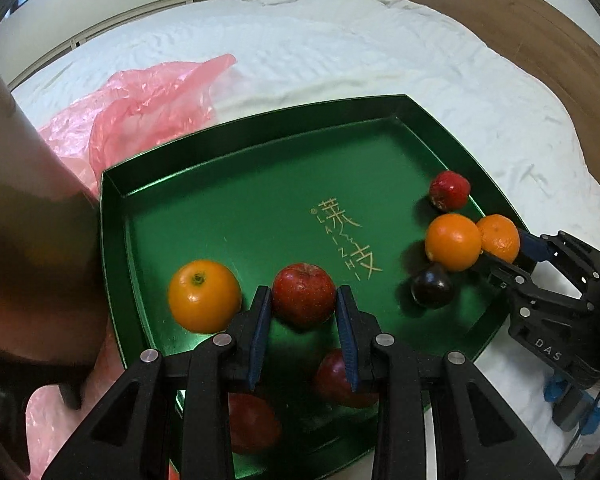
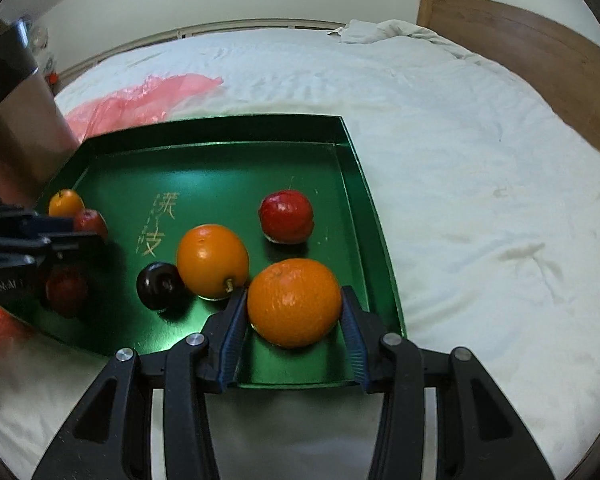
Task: Organize fruits
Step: 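Open both tools to release the apple and orange in the tray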
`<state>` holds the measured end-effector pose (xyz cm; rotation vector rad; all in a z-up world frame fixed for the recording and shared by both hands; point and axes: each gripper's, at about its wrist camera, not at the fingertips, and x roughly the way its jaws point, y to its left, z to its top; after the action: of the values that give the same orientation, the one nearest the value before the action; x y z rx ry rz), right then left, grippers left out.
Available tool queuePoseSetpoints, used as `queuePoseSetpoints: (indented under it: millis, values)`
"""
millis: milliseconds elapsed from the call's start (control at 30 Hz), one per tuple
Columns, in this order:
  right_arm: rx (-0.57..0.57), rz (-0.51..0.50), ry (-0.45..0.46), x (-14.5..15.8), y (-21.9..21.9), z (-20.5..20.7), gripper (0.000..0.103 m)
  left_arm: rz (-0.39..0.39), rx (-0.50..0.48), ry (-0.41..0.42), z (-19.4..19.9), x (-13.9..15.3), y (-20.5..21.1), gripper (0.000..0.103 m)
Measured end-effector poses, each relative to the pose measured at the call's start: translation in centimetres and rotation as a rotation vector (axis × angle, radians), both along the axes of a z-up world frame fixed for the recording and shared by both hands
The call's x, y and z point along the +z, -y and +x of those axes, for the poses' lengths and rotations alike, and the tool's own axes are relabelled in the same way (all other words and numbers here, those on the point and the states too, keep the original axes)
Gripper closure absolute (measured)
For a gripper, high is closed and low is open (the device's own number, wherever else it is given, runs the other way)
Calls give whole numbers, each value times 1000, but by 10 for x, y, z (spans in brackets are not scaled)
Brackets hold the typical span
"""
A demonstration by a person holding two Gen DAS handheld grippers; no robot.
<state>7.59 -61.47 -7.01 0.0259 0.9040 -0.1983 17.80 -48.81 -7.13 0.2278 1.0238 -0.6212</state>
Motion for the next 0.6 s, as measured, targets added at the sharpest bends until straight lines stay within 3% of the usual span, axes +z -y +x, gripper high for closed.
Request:
queuePoseSetpoints:
  millis: [333,400,433,467,500,600]
  values:
    - [-7,-5,13,-1,-2,-1,19,45,-15,34,-6,4,8,75]
    - [-16,-6,17,0,-1,-3,14,46,-18,44,-8,8,8,75]
    - [-21,-3,23,2,0,-4,5,52,-17,51,-9,10,9,74]
    - [-28,2,27,3,1,-5,0,59,-15,59,-10,12,9,68]
    - [-34,8,30,5,2,-6,0,63,-13,68,-11,15,9,62]
    - [-48,14,35,9,6,-10,0,64,-10,90,-16,24,7,60]
